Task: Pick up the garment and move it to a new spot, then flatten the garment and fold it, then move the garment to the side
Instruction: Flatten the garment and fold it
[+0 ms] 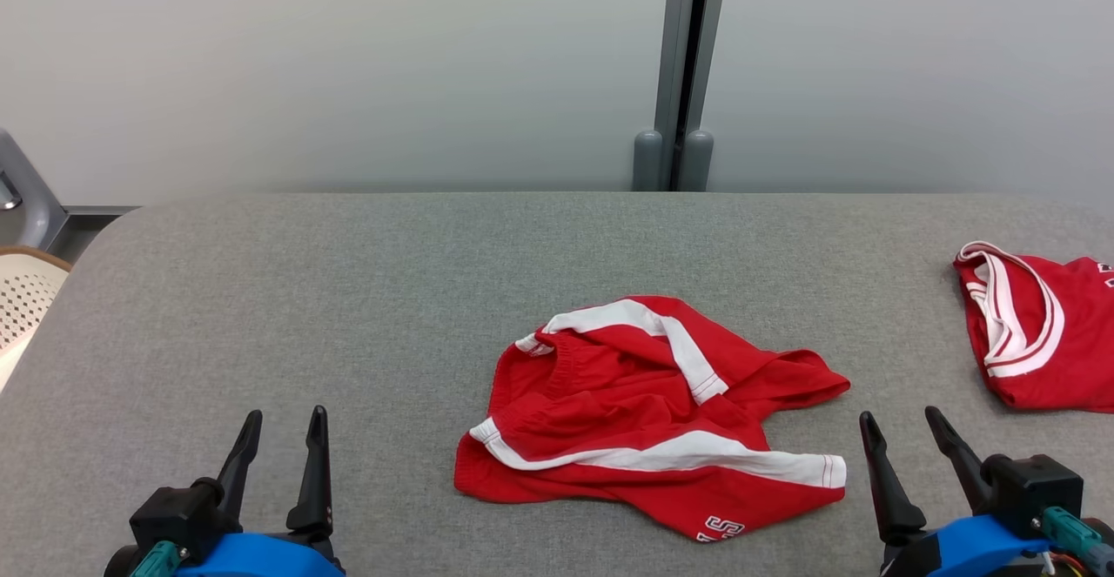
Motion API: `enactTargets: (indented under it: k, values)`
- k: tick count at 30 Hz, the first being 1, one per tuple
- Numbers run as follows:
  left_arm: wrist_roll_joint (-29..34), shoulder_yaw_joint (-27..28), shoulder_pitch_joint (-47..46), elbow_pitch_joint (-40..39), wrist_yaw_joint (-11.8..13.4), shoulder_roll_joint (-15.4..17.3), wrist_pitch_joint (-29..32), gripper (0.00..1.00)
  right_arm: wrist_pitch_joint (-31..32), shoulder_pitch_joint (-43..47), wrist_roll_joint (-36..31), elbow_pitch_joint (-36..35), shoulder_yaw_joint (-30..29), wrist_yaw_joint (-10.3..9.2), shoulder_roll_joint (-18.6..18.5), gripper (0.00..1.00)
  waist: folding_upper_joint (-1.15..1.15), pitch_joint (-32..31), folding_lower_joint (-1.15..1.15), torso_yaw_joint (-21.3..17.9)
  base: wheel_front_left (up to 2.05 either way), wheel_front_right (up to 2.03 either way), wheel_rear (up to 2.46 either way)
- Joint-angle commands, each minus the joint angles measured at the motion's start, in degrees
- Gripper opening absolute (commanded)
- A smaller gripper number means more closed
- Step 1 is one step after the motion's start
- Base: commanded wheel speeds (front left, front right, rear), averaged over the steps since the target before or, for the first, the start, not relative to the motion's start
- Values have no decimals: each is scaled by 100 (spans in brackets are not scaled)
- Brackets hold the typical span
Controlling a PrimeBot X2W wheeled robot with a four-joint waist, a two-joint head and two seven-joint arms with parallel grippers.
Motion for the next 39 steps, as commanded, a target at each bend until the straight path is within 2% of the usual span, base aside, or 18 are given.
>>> enactTargets:
  k: [1,10,18,21,26,29,39]
  values:
    - [-3,-8,-33,-10,17,19,20,100,24,93,42,-11,17,1,-11,100,0,7,1,-12,0,0,0]
    - [-41,-78,-121,122,-112,35,12,100,-20,82,126,15,49,1,-11,100,0,44,1,-25,0,0,0]
    - [-26,-169,-181,147,-109,7,49,100,-42,16,96,19,89,1,-11,100,0,84,1,-48,0,0,0]
    - [-58,-251,-316,154,-217,-14,116,100,-35,-11,99,0,126,1,-11,100,0,132,1,-72,0,0,0]
    - [-118,-706,-573,283,-533,-59,712,100,-24,-57,112,-5,183,1,-11,100,0,198,1,-123,0,0,0]
    - [-95,-1173,-802,435,-712,-21,1124,100,-14,-99,107,5,248,1,-11,100,0,237,1,-184,0,0,0]
    - [-305,-1864,-1442,1012,-812,175,1713,100,-44,-234,112,25,420,1,-11,100,0,404,1,-439,0,0,0]
